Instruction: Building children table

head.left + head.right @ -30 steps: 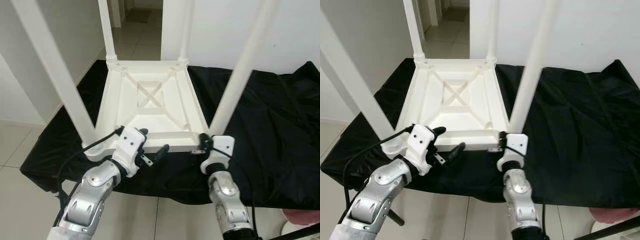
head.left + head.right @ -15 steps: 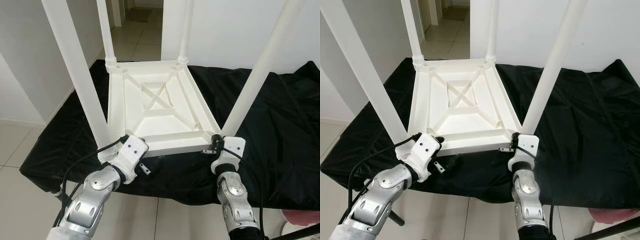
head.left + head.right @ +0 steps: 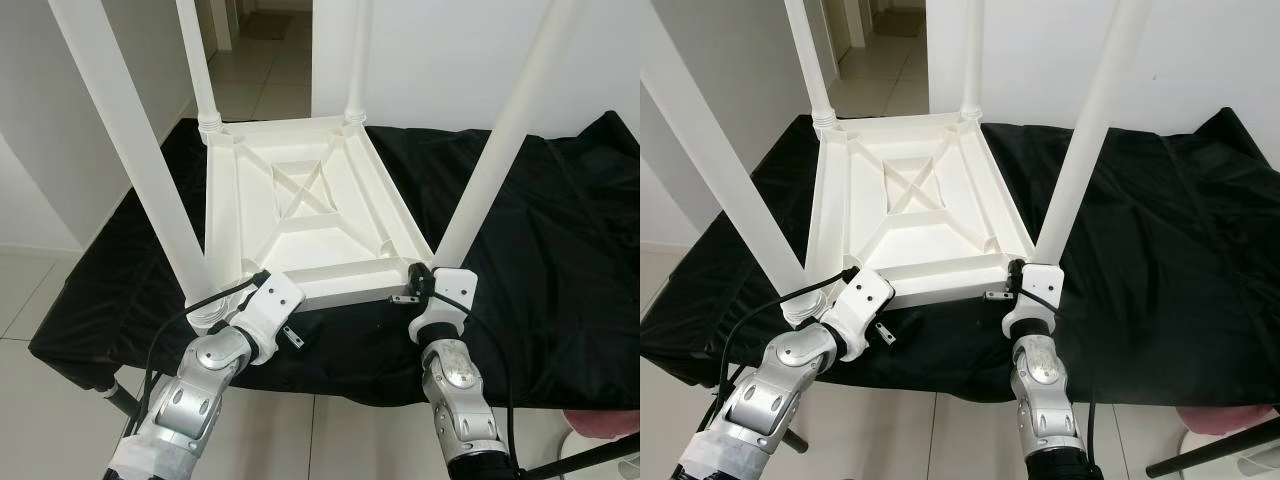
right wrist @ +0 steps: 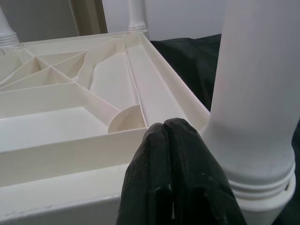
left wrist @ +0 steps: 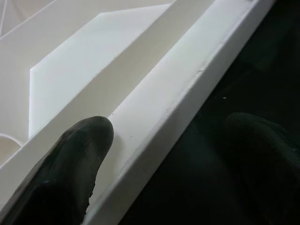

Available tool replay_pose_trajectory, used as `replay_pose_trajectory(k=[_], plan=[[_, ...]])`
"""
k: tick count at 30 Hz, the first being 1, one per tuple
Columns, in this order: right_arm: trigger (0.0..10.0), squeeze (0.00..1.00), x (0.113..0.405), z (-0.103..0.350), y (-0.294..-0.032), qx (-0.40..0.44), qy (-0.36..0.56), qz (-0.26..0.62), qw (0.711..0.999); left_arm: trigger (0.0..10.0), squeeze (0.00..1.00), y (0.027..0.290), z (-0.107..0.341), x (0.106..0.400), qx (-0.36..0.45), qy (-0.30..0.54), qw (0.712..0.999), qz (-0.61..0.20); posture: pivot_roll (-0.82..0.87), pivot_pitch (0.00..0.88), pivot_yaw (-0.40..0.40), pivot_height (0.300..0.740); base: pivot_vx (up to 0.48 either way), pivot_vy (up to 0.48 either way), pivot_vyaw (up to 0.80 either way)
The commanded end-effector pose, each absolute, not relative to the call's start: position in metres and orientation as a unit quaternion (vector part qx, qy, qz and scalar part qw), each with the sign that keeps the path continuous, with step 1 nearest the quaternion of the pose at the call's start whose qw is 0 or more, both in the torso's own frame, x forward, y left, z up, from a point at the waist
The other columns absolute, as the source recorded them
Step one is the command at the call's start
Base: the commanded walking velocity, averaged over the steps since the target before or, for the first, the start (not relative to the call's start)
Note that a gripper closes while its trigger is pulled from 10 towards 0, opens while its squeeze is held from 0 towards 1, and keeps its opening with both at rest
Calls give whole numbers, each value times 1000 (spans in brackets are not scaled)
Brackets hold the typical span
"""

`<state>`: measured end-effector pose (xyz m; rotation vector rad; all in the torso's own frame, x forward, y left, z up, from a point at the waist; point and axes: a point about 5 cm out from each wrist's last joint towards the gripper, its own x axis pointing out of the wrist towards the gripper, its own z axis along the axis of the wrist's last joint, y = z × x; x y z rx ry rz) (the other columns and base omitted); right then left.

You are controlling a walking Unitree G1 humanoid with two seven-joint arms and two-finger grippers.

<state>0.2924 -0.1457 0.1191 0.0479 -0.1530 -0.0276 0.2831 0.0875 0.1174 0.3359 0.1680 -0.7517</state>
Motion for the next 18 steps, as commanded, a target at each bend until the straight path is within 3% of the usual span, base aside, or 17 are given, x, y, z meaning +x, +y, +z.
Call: replay_pose_trajectory(k=[1, 13, 14, 15, 16, 17, 18], plan=[[10000, 0, 294, 117, -145, 28, -73, -16, 997, 10000, 0, 93, 107, 287, 173, 103, 937, -284, -1, 61, 42, 740, 0, 0, 0], [10000, 0, 294, 117, -140, 32, -72, -15, 997, 9882, 0, 93, 96, 288, 153, 156, 936, -277, -4, 62, 49, 740, 0, 0, 0], [10000, 0, 295, 118, -141, 32, -73, -17, 997, 6549, 0, 94, 96, 288, 147, 166, 934, -279, -1, 67, 51, 740, 0, 0, 0], [10000, 0, 295, 118, -141, 32, -73, -17, 997, 6549, 0, 94, 96, 288, 147, 166, 934, -279, -1, 67, 51, 740, 0, 0, 0], [10000, 0, 296, 118, -142, 32, -74, -19, 997, 4667, 0, 94, 96, 288, 144, 172, 933, -281, -1, 70, 54, 740, 0, 0, 0], [10000, 0, 296, 118, -142, 32, -74, -19, 997, 4667, 0, 94, 96, 288, 144, 172, 933, -281, -1, 70, 54, 740, 0, 0, 0], [10000, 0, 297, 119, -143, 32, -75, -21, 996, 3176, 0, 95, 96, 289, 143, 175, 932, -282, 0, 71, 58, 740, 0, 0, 0]])
